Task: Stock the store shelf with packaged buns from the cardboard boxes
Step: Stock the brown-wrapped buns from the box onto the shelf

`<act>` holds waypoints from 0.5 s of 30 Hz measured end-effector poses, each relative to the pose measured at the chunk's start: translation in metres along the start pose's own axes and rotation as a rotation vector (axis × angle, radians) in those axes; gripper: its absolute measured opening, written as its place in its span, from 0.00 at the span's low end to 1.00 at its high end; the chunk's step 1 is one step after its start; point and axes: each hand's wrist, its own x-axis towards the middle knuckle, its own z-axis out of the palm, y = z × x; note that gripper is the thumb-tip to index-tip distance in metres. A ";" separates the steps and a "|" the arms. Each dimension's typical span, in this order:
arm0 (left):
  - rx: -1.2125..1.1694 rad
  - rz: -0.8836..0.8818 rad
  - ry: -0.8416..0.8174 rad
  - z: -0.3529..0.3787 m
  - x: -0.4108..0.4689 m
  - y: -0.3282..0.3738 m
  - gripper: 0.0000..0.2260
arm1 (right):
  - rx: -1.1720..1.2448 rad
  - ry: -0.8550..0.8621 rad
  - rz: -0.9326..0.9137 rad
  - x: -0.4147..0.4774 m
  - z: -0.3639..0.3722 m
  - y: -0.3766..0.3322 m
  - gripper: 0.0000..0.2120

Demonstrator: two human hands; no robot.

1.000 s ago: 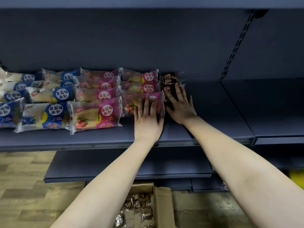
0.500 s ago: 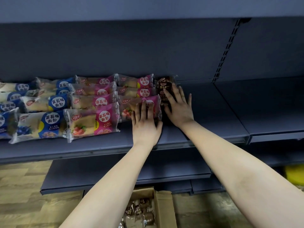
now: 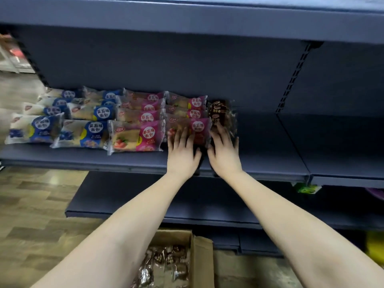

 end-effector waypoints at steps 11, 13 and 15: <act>0.113 -0.245 0.129 -0.047 -0.095 -0.118 0.19 | 0.180 -0.182 -0.453 -0.017 0.041 -0.119 0.20; 0.124 -0.306 0.140 -0.054 -0.118 -0.135 0.19 | 0.219 -0.248 -0.523 -0.030 0.057 -0.138 0.20; 0.146 -0.365 0.135 -0.055 -0.143 -0.150 0.19 | 0.239 -0.319 -0.577 -0.048 0.076 -0.149 0.20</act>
